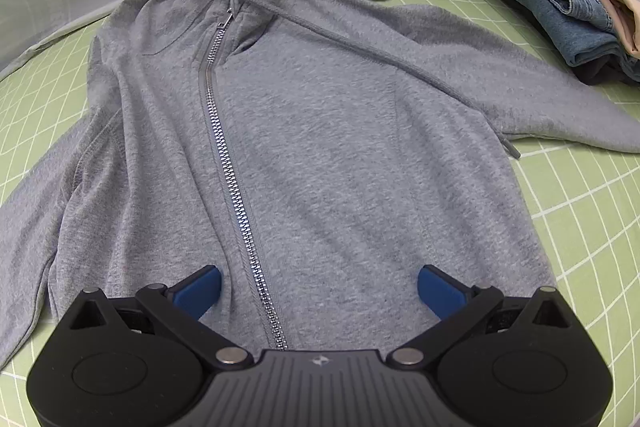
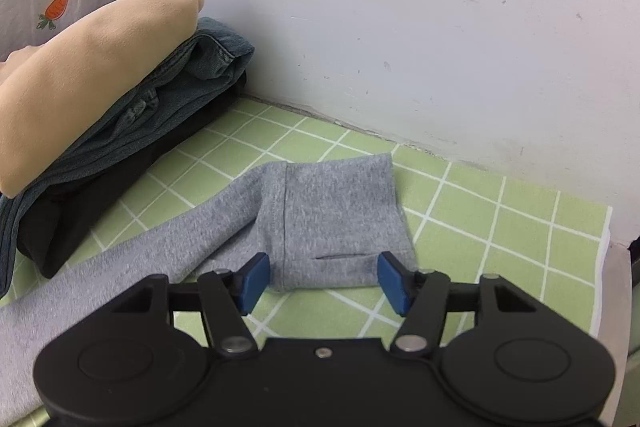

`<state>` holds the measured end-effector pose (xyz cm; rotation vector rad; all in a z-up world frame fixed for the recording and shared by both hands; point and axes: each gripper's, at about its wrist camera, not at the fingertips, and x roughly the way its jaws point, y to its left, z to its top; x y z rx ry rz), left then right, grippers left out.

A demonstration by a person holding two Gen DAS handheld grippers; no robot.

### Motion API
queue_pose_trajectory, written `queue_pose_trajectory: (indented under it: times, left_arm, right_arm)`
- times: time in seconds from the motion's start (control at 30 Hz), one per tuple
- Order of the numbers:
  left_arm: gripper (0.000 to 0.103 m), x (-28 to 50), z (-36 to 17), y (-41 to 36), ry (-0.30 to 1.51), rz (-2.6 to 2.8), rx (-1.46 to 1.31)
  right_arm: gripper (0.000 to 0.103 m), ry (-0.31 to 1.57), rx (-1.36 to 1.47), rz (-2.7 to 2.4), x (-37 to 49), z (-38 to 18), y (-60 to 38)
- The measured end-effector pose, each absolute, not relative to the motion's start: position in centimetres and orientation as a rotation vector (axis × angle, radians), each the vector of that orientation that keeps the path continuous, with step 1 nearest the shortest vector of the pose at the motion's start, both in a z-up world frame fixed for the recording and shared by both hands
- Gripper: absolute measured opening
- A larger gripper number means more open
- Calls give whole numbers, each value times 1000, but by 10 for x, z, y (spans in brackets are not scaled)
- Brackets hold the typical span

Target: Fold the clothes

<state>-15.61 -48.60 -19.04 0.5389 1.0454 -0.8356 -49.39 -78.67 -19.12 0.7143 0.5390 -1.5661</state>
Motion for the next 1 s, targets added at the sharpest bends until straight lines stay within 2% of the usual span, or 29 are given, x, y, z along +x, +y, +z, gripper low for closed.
queue_pose_trajectory:
  times: [0.1, 0.2, 0.23, 0.27, 0.5, 0.53, 0.6, 0.63, 0.67, 0.7, 0.8, 0.83, 0.87, 1.0]
  left_arm:
    - [103, -156, -191, -487, 1048, -831, 539]
    - [103, -156, -191, -488, 1050, -828, 540]
    - [103, -156, -191, -488, 1051, -827, 540]
    - [103, -156, -190, -488, 1052, -826, 540]
    - [103, -157, -190, -488, 1050, -821, 538]
    - [103, -157, -190, -488, 1049, -818, 538]
    - [103, -157, -190, -488, 1050, -815, 539]
    - [103, -157, -190, -488, 1052, -814, 540]
    - [103, -156, -190, -489, 1053, -814, 540]
    - [103, -156, -190, -489, 1053, -813, 540]
    - [103, -156, -189, -488, 1055, -813, 541]
    - [103, -156, -189, -488, 1055, -813, 541]
    - [103, -156, -189, -488, 1055, -813, 541]
    - [103, -156, -189, -488, 1056, -813, 542]
  right_arm:
    - [57, 538, 700, -1558, -493, -191, -786]
    - [35, 532, 670, -1529, -493, -190, -784]
    - [11, 529, 664, -1532, -495, -187, -783]
    - [0, 520, 660, -1553, -499, -183, -782]
    - [0, 501, 657, -1638, -532, -165, -786]
    - [3, 497, 690, -1627, -536, -168, -789]
    - [15, 485, 741, -1598, -537, -173, -791]
    - [36, 481, 750, -1583, -535, -176, -790]
    - [53, 485, 738, -1573, -530, -178, -788]
    - [57, 492, 725, -1562, -525, -180, -787]
    - [80, 533, 686, -1522, -509, -187, -786]
    - [95, 547, 674, -1508, -504, -189, -786]
    - [103, 562, 662, -1500, -500, -191, -787]
    - [103, 596, 666, -1520, -497, -199, -789]
